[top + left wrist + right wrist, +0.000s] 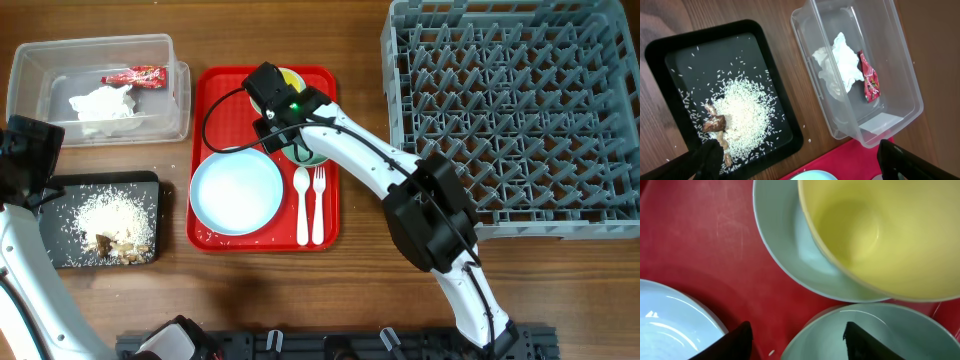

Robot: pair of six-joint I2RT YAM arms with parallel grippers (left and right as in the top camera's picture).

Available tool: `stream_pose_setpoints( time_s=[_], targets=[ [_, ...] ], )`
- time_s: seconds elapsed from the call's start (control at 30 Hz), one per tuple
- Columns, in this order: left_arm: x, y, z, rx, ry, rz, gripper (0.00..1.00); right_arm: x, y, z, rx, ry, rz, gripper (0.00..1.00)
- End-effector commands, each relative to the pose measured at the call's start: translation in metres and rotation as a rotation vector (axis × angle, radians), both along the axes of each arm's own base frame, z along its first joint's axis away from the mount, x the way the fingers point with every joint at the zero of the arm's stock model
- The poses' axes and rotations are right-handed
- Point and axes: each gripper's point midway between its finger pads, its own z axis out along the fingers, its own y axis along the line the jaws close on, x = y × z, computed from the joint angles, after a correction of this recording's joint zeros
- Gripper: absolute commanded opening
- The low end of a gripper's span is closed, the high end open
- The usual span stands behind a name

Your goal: Sort waste into correct bins and load items into the dishwasher rack

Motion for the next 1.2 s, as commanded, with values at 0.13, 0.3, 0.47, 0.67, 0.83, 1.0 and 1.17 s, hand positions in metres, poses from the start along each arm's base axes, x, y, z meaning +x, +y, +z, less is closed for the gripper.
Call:
stream_pose_setpoints(
  time_s=[0.13,0.3,0.47,0.67,0.83,1.0,1.17],
  targets=[
    [0.000,0.002,0.006,0.010,-0.014,0.005,1.00,-0.012,-0.005,-0.032,-0.034,0.092,-0.025,0.49],
    [0.000,0.002,0.006,0.010,-0.014,0.005,1.00,-0.015,-0.008,-0.033,-0.039,0.112,-0.043,0.31],
    [0.000,0.002,0.006,0.010,-0.014,0.005,1.00,-0.015,-0.007,-0.025,-0.028,0.104,-0.049,0.24],
    [0.000,0.002,0.006,0.010,-0.014,0.005,1.00,-0.021,-0.008,0.018,0.023,0.095,-0.058,0.12],
    [0.000,0.002,0.006,0.010,-0.014,0.005,1.00,-0.023,-0.010,0.070,0.083,0.038,-0.060,0.09],
    [0.000,0.002,0.006,0.010,-0.014,0.005,1.00,-0.016,-0.024,0.134,0.173,-0.057,-0.083,0.04],
    [0.000,0.002,0.006,0.010,-0.014,0.005,1.00,-0.015,-0.027,0.145,0.197,-0.067,-0.046,0.34]
  ],
)
